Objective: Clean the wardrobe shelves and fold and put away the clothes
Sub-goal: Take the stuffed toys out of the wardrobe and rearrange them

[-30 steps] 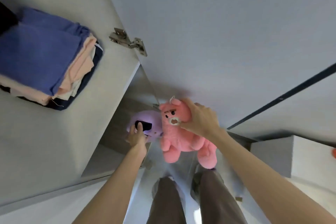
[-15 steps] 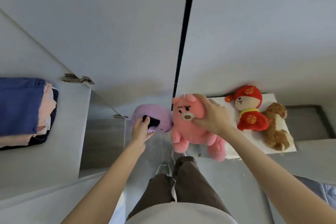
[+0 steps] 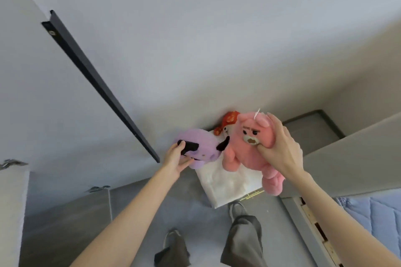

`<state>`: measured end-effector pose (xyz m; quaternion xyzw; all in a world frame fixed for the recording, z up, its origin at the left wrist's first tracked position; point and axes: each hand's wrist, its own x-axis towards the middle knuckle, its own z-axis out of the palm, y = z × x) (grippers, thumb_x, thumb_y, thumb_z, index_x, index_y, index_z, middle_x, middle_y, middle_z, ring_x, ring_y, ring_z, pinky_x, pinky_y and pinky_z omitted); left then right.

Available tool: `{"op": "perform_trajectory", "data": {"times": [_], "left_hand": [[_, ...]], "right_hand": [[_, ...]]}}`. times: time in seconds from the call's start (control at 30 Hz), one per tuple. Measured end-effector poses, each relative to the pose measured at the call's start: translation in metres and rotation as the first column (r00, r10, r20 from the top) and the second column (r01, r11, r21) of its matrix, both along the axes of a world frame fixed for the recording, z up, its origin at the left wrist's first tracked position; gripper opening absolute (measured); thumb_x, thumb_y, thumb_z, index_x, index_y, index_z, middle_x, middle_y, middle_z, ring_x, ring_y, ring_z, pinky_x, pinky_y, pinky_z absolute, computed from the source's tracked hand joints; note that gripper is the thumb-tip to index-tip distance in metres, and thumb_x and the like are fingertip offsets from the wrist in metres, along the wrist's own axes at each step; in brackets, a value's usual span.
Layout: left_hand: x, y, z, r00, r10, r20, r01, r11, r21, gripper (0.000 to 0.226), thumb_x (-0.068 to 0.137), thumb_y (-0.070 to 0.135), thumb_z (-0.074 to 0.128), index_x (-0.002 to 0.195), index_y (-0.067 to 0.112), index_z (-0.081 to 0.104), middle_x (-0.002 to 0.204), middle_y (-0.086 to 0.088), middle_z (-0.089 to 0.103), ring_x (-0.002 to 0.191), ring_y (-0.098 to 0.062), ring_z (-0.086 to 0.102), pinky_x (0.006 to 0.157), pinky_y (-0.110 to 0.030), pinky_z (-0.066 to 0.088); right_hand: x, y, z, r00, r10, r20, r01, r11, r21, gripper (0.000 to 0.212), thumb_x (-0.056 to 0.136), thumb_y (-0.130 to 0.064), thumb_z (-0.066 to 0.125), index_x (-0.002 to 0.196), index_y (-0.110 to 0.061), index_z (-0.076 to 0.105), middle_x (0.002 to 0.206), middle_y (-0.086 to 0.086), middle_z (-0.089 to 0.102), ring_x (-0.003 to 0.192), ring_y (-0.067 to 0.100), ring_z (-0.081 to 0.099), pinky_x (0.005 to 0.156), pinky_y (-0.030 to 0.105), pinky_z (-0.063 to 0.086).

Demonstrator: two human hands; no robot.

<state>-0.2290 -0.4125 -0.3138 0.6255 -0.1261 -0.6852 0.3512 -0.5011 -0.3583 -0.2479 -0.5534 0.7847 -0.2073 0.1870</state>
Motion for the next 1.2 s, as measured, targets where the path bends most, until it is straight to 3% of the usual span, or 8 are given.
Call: {"op": "perform_trajectory", "data": {"times": [0.2, 0.33, 0.5, 0.67, 0.77, 0.87, 1.0, 1.2], "left_hand": [[-0.088, -0.057, -0.022, 0.986, 0.165, -0.01, -0.159, 0.965, 0.209, 0.031, 0.093, 0.02, 0.062, 0.12, 0.01, 0.05, 0.117, -0.016, 0.048, 0.082, -0.03, 0.059, 0.091, -0.045, 0.052], [-0.119, -0.087, -0.038, 0.989, 0.107, 0.097, -0.13, 0.954, 0.27, 0.022, 0.088, 0.011, 0.063, 0.11, 0.008, 0.059, 0.103, -0.015, 0.06, 0.079, -0.027, 0.064, 0.058, -0.033, 0.06], [-0.14, -0.121, -0.071, 0.98, 0.104, 0.168, -0.142, 0.963, 0.229, 0.018, 0.093, 0.002, 0.055, 0.11, 0.006, 0.054, 0.099, -0.01, 0.058, 0.072, -0.018, 0.057, 0.041, -0.021, 0.052], [-0.149, -0.146, -0.101, 0.935, 0.318, 0.159, -0.349, 0.909, 0.23, 0.011, 0.095, 0.012, 0.051, 0.106, 0.01, 0.053, 0.109, -0.012, 0.052, 0.072, -0.025, 0.056, 0.061, -0.033, 0.054], [-0.151, -0.153, -0.107, 0.934, 0.327, 0.144, -0.348, 0.925, 0.153, 0.01, 0.095, 0.012, 0.05, 0.091, 0.012, 0.059, 0.082, -0.008, 0.064, 0.073, -0.02, 0.056, 0.056, -0.03, 0.056], [-0.146, -0.142, -0.123, 0.963, 0.227, 0.147, -0.236, 0.97, 0.053, 0.024, 0.099, 0.032, 0.047, 0.115, 0.017, 0.057, 0.106, -0.004, 0.056, 0.084, -0.019, 0.059, 0.075, -0.032, 0.05], [-0.146, -0.124, -0.142, 0.947, 0.195, 0.254, -0.194, 0.981, -0.028, 0.03, 0.097, 0.04, 0.048, 0.122, 0.025, 0.053, 0.121, 0.003, 0.055, 0.102, -0.015, 0.061, 0.099, -0.039, 0.044], [-0.159, -0.126, -0.148, 0.953, 0.146, 0.266, -0.118, 0.986, -0.118, 0.013, 0.094, 0.021, 0.052, 0.101, 0.031, 0.055, 0.098, 0.005, 0.06, 0.093, -0.013, 0.058, 0.08, -0.027, 0.046]], "right_hand": [[-0.099, -0.055, -0.023, 0.996, -0.07, 0.05, 0.07, 0.998, 0.005, 0.077, 0.079, -0.029, 0.06, 0.139, -0.055, 0.018, 0.132, 0.0, 0.044, 0.09, 0.036, 0.059, 0.074, 0.042, 0.047], [-0.151, -0.1, -0.049, 0.996, -0.063, 0.065, 0.062, 0.998, 0.02, 0.075, 0.08, -0.025, 0.058, 0.14, -0.053, 0.021, 0.128, 0.001, 0.042, 0.08, 0.035, 0.055, 0.069, 0.038, 0.043], [-0.181, -0.15, -0.096, 1.0, 0.012, 0.004, -0.012, 1.0, -0.008, 0.075, 0.08, -0.018, 0.055, 0.14, -0.049, 0.023, 0.117, 0.0, 0.041, 0.084, 0.032, 0.053, 0.061, 0.035, 0.04], [-0.179, -0.188, -0.153, 0.985, 0.048, -0.167, -0.043, 0.999, 0.034, 0.081, 0.076, -0.015, 0.058, 0.142, -0.042, 0.021, 0.121, 0.007, 0.042, 0.105, 0.035, 0.051, 0.074, 0.048, 0.052], [-0.176, -0.204, -0.19, 0.995, 0.039, -0.093, -0.032, 0.997, 0.076, 0.079, 0.08, -0.029, 0.062, 0.145, -0.039, 0.018, 0.124, 0.009, 0.042, 0.11, 0.036, 0.05, 0.083, 0.051, 0.052], [-0.178, -0.212, -0.224, 0.995, 0.104, -0.007, -0.103, 0.987, 0.126, 0.081, 0.085, -0.048, 0.057, 0.151, -0.032, 0.012, 0.145, 0.012, 0.035, 0.129, 0.036, 0.04, 0.1, 0.053, 0.043], [-0.198, -0.228, -0.257, 0.957, 0.287, -0.033, -0.268, 0.924, 0.271, 0.086, 0.087, -0.025, 0.058, 0.155, -0.024, 0.005, 0.158, 0.015, 0.017, 0.14, 0.04, 0.024, 0.112, 0.051, 0.03], [-0.186, -0.244, -0.276, 0.93, 0.365, -0.043, -0.32, 0.862, 0.393, 0.078, 0.094, -0.015, 0.047, 0.155, -0.03, 0.002, 0.162, 0.008, 0.003, 0.145, 0.037, 0.011, 0.114, 0.052, 0.026]]}}
